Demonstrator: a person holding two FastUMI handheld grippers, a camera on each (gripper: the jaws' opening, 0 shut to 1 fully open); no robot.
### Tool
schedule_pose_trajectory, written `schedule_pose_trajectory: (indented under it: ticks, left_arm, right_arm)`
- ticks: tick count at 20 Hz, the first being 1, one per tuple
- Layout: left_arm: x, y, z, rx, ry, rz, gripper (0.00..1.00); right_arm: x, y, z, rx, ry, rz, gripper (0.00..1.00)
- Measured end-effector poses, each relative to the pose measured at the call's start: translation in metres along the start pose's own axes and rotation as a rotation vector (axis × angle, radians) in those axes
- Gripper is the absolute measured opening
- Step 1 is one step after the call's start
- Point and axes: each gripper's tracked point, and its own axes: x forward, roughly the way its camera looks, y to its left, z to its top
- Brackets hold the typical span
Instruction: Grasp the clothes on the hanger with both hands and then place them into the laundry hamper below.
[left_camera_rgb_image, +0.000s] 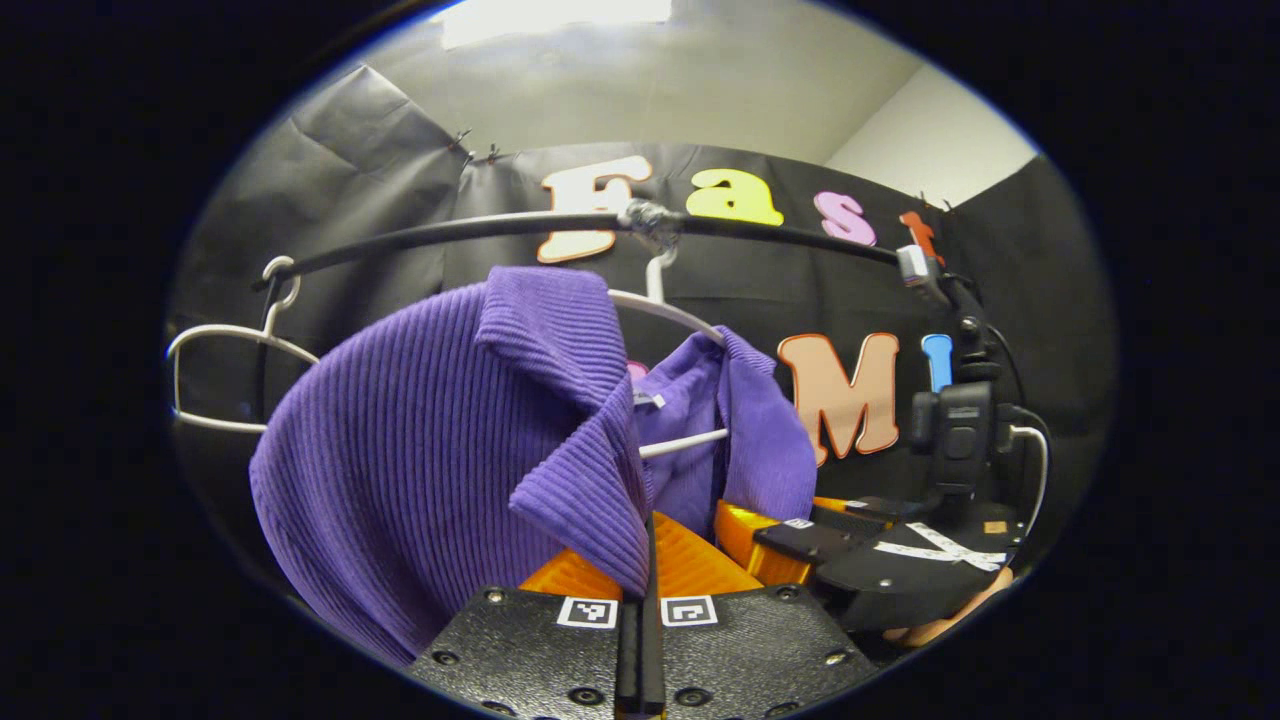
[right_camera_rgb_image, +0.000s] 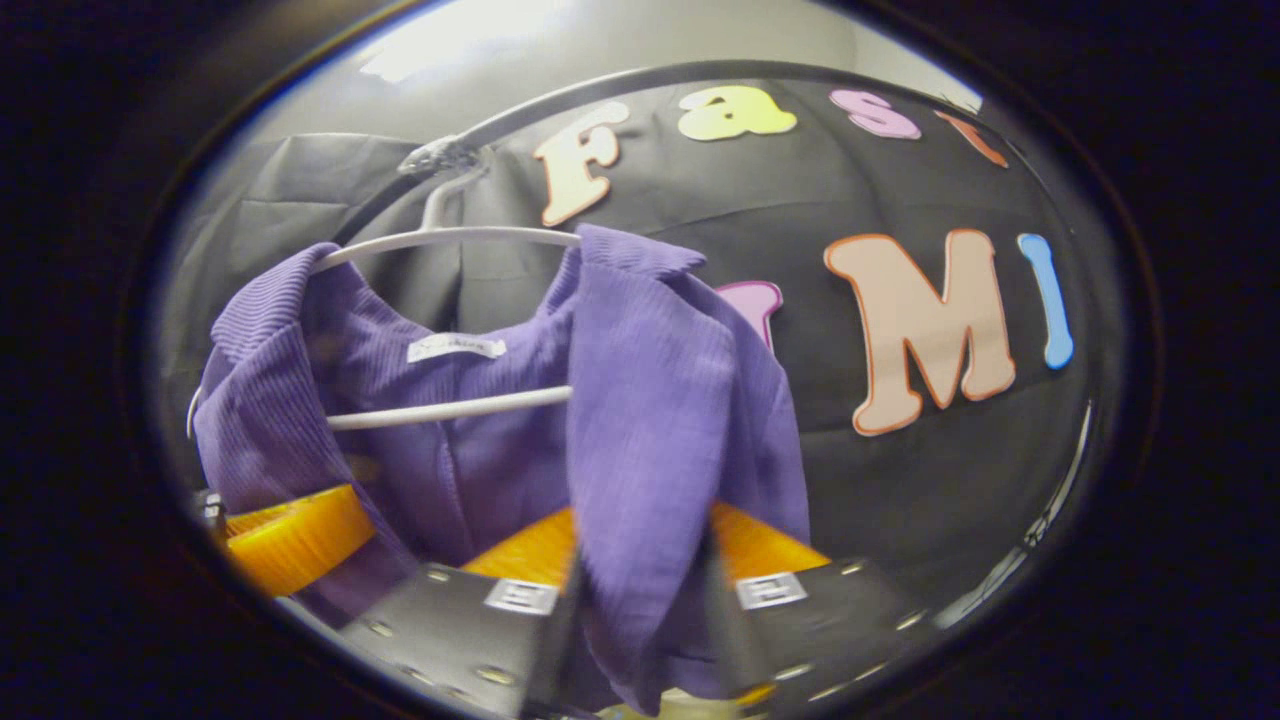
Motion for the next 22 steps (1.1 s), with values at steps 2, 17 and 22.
schedule_pose_trajectory:
  ticks: [2, 17, 22]
  left_arm:
    - [-0.011, -0.001, 0.005, -0.015, -0.005, -0.032, 0.01]
    - [-0.101, 0.069, 0.068, 0.014, 0.032, -0.169, 0.00]
    - [-0.100, 0.113, 0.070, 0.178, 0.060, -0.079, 0.01]
  right_arm:
    - [-0.002, 0.013, -0.003, 0.037, 0.018, 0.047, 0.03]
    - [-0.060, -0.029, 0.048, -0.177, -0.058, -0.135, 0.04]
    - [-0.058, -0.060, 0.083, -0.156, -0.149, -0.223, 0.01]
